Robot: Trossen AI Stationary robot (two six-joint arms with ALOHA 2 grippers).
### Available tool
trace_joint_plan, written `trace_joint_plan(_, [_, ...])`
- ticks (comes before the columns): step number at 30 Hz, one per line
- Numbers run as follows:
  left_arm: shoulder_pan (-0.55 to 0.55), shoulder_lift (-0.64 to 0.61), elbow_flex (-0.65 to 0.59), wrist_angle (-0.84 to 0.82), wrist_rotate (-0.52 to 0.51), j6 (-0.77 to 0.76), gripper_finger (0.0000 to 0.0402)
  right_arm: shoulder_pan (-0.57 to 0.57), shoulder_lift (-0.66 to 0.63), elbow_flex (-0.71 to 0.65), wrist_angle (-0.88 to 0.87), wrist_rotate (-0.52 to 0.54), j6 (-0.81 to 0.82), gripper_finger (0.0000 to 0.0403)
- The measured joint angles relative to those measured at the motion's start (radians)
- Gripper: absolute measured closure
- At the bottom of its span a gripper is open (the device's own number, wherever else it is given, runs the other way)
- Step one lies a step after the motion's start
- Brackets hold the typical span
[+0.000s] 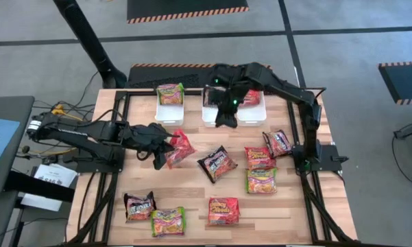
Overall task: Sort Maruchan noodles
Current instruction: Put the orange noodle pack into the right white bin
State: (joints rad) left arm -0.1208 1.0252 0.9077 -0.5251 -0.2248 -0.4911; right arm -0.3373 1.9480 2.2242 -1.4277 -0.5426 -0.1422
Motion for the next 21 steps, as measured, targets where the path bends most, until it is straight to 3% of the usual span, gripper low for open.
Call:
trace_joint_plan(11, [0.067,0.000,0.000,0.001,-0.045,0.000,0.0401,-0.079,0.000,0.000,0.119,-0.008,-0.167,0.0257])
trace_joint_plan(21, [0.103,0.000,0.000,0.003,-0.097,-0.006,0.0401,-0.078,0.000,0.000,0.229,-0.008,-0.176,0.0184])
